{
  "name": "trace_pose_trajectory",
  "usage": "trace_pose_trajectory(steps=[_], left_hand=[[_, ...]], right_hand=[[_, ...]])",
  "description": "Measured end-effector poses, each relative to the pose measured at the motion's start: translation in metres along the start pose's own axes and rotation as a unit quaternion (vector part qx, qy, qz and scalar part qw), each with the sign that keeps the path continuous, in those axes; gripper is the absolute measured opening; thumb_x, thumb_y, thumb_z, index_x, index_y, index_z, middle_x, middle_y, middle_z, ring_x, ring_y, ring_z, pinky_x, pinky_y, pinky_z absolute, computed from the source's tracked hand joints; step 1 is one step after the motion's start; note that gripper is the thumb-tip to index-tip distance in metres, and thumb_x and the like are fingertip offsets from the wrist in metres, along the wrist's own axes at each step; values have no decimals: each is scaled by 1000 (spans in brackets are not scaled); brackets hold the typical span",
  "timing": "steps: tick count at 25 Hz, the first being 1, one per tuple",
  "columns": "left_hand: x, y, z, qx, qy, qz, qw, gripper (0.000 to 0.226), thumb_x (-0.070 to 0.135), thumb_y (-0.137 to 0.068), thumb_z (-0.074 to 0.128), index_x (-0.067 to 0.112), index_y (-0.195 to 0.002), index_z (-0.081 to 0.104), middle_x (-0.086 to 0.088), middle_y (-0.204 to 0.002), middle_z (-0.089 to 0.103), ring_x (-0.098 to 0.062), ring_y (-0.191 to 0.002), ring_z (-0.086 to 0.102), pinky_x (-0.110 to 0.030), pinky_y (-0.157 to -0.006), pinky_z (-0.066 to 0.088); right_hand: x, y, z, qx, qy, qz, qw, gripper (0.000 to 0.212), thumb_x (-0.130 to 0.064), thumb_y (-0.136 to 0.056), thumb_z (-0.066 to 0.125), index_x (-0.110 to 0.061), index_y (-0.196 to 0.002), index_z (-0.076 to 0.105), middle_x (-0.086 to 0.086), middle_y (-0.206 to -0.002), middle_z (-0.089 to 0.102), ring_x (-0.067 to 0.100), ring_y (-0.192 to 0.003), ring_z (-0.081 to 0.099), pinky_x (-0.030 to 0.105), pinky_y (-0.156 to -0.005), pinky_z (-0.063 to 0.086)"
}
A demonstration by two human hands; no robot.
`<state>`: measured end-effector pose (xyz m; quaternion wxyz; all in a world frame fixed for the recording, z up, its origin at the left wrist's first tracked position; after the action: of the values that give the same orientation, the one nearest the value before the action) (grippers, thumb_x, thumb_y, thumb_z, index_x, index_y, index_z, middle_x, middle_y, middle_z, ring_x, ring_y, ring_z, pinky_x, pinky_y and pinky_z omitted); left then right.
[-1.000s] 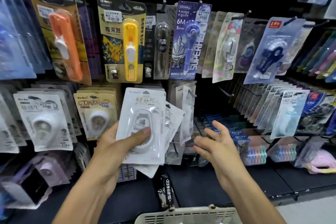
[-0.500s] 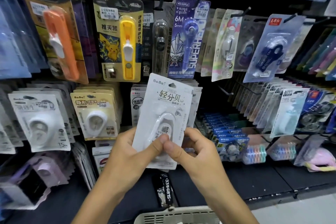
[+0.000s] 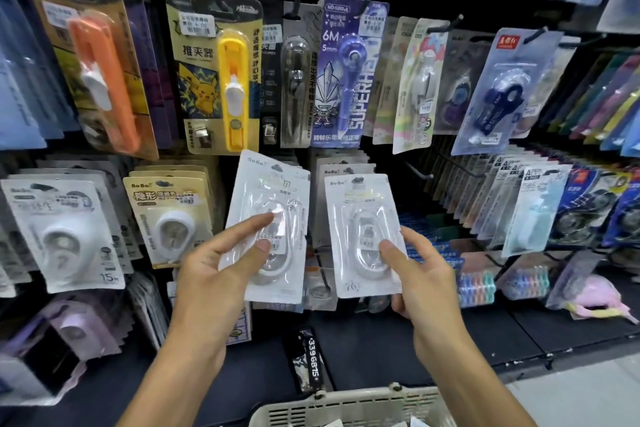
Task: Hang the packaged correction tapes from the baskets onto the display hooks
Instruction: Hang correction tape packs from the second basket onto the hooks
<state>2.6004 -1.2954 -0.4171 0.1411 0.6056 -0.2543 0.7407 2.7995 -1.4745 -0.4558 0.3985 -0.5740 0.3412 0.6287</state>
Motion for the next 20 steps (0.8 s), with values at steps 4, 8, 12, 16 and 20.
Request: trace_pose_trajectory(steps=[4,8,12,16,20], left_hand=[[-4,3,15,-29,-5,30,999,29,8,-90,71,35,-93,82,26,-101,76,17,-102,64,-4,-80,49],[-6,3,26,-40,-34,65,996,34,21,-84,75,49,-104,77,30,-111,73,12,-110,64,-2,-85,47],[-19,4,52,-136,-45,38,989,61,39,-82,72,65,-131,50,24,-132,65,-1,-121,63,-33,-99,54],[-9,-21,31,-116,-421,152,887,65,46,-96,60,43,-154,31,29,-155,28,-6,-147,27,-30,-118,25],[-15,-38,17,-119,-523,128,834,71,42,-99,57,37,-160,21,21,-167,-2,-6,-154,2,-35,-124,11]], right_hand=[[5,-4,14,-18,-19,28,999,62,-25,-92,74,-43,-140,39,-9,-126,67,17,-74,74,26,-57,55],[17,17,47,-142,22,9,990,82,-44,-83,80,-52,-147,29,-19,-144,52,-1,-109,65,25,-87,52],[5,25,61,-138,-64,-60,986,64,-24,-85,80,-47,-134,48,1,-117,75,18,-101,75,24,-71,60],[-6,10,24,-39,-14,-54,998,38,-17,-95,69,-49,-115,69,-7,-122,72,7,-76,69,27,-51,51],[-10,4,-15,8,38,-76,996,28,-30,-95,68,-54,-109,72,-16,-121,72,2,-80,53,24,-70,40]])
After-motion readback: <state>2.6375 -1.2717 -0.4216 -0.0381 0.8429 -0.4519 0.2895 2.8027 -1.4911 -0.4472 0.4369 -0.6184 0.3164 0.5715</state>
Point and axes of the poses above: each hand's wrist, its own y-axis away from the middle knuckle, its own z-axis out of the palm, x = y × z, the point moved 9 cm from there along -y, towards the middle knuckle
